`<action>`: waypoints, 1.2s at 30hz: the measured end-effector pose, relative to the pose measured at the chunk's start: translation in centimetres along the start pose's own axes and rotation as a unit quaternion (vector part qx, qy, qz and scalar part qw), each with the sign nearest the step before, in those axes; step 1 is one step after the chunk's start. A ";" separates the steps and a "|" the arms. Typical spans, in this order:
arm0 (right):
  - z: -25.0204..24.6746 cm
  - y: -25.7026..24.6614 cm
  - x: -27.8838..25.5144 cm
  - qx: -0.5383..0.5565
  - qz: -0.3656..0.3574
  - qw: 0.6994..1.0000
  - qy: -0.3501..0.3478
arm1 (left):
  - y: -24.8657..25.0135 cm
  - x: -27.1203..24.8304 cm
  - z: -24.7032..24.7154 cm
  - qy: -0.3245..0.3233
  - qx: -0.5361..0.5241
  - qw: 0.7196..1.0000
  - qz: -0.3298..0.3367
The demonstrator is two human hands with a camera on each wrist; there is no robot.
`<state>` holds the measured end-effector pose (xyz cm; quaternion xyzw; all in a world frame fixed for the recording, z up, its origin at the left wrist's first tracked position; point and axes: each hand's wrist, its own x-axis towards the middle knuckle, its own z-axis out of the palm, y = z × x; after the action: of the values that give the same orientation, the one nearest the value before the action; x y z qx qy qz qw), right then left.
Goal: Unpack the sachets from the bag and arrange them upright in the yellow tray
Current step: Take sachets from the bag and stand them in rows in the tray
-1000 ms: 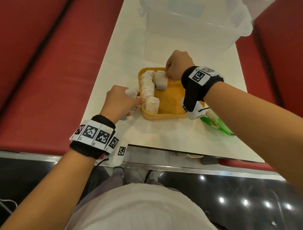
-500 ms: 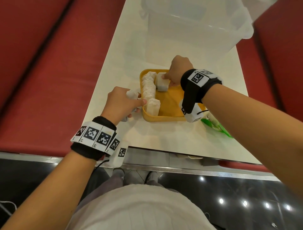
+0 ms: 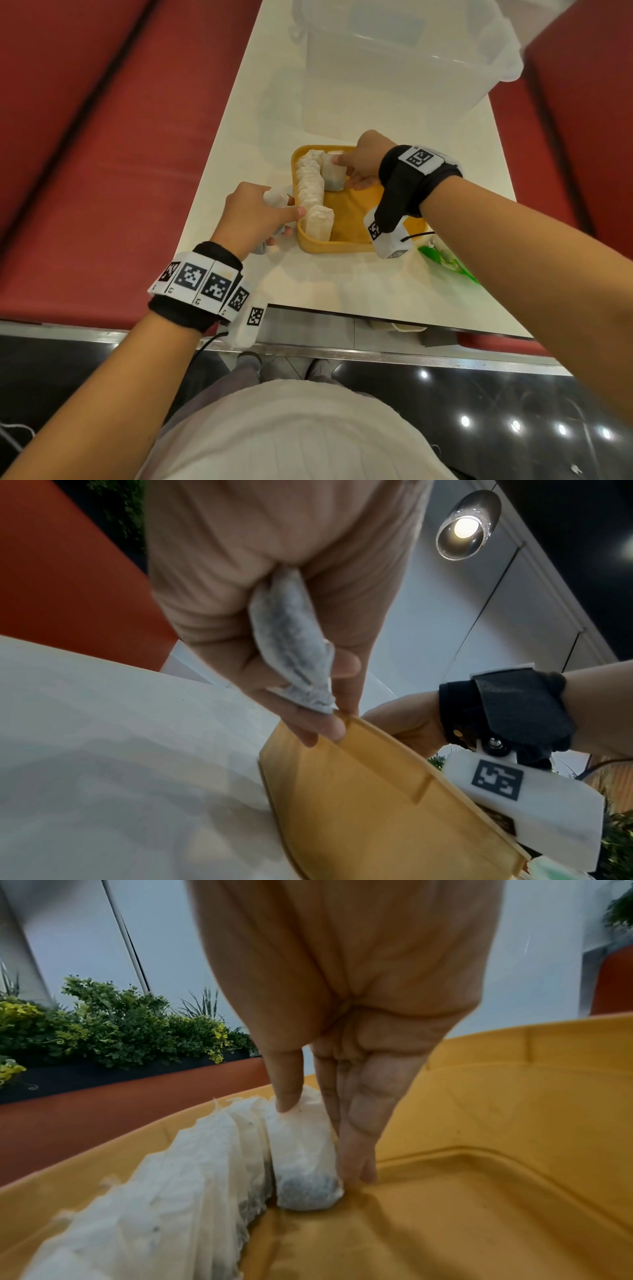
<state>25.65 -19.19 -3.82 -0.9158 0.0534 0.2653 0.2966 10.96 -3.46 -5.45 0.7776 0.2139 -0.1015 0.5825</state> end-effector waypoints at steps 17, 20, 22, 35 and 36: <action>-3.7 -1.0 -5.5 0.078 -0.068 0.995 0.011 | 3.0 -1.1 -2.0 -0.048 -0.237 0.970 -0.036; -3.4 -1.1 -9.9 0.181 -0.172 0.968 0.033 | 4.6 -1.7 -1.7 -0.102 -0.346 0.931 -0.053; -2.1 -0.6 -12.6 0.200 -0.219 0.953 0.064 | 5.4 -1.8 -1.0 -0.099 -0.377 0.921 -0.027; 3.6 3.1 -14.9 0.297 -0.221 0.913 0.173 | 7.2 -2.0 4.3 -0.092 -0.356 0.925 0.100; 3.3 3.5 -15.0 0.293 -0.220 0.914 0.174 | 7.3 -2.1 4.3 -0.094 -0.345 0.928 0.102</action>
<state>10.45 -21.06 -0.15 -0.8079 -0.0239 0.0025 0.5888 12.80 -9.64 0.38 0.5328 0.0995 -0.0347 0.8397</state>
